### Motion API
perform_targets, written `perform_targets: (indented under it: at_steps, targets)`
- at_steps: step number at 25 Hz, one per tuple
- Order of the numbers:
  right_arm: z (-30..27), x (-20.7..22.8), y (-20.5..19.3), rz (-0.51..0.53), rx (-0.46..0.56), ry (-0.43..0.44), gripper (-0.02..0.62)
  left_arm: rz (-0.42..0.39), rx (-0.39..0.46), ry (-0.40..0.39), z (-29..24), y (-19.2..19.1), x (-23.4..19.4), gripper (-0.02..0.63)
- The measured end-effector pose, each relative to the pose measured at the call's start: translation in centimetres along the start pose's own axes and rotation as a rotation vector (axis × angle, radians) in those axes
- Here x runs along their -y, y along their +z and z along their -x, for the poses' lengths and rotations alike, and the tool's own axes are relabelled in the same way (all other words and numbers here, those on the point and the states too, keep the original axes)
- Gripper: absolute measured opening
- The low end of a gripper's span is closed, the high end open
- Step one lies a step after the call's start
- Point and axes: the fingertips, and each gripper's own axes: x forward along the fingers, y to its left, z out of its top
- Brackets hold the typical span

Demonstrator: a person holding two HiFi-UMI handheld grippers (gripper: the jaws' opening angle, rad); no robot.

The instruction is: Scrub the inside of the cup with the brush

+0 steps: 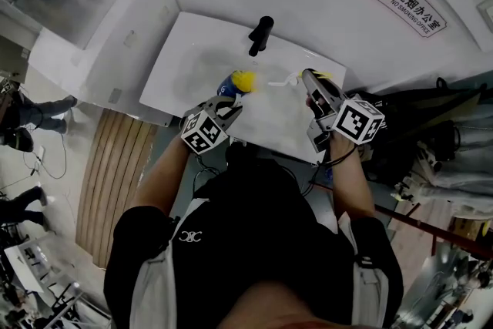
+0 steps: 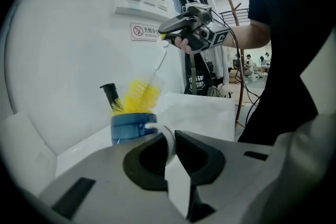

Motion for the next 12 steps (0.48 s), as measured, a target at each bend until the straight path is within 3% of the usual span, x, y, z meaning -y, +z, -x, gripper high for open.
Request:
perform_targets:
  at_steps: [6,12]
  targets:
    - [-1.3,-0.5,-1.3,-0.019,-0.049,0.038,0.055,-0.084,0.015,-0.022,0.4,1.5,1.2,0.048]
    - [-3.2,-2.2,-0.8,-0.052,-0.022,0.103,0.055,-0.099,0.063,-0.059,1.2,3.5,2.2,0.046]
